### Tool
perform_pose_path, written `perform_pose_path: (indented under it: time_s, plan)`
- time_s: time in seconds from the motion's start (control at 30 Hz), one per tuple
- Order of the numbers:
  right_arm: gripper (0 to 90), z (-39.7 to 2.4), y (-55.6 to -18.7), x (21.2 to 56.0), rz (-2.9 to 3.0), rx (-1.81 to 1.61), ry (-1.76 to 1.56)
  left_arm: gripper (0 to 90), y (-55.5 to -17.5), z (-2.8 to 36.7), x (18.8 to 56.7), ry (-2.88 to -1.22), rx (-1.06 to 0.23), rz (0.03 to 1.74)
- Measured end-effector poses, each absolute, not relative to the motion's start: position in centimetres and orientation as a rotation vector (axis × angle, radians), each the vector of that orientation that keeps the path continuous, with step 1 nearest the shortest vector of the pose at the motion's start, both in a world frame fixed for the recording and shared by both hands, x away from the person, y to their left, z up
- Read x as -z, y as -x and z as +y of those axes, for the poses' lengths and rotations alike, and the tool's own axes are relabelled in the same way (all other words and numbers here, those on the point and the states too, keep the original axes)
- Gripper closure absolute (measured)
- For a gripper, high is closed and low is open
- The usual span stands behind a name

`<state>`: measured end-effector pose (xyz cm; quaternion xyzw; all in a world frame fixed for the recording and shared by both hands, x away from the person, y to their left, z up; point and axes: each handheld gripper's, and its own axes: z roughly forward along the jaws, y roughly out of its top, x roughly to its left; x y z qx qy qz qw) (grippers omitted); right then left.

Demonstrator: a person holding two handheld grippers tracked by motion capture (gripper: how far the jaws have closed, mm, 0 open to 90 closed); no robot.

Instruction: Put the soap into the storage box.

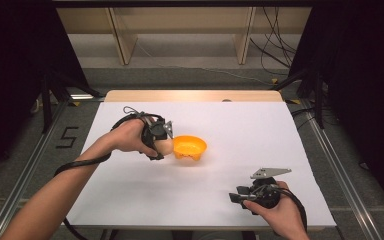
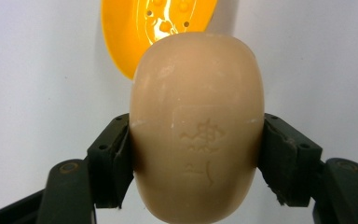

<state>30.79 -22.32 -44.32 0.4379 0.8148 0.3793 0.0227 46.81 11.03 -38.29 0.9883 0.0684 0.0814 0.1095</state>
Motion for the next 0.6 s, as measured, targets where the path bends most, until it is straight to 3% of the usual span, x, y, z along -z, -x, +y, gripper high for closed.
perform_pose_path:
  time_s: [0.6]
  plan:
    - [56.7, -22.37, -30.78, 44.31, 2.524, -1.186, -1.350, 32.7, -47.03, 10.18, 37.98, -2.860, -0.250, 0.173]
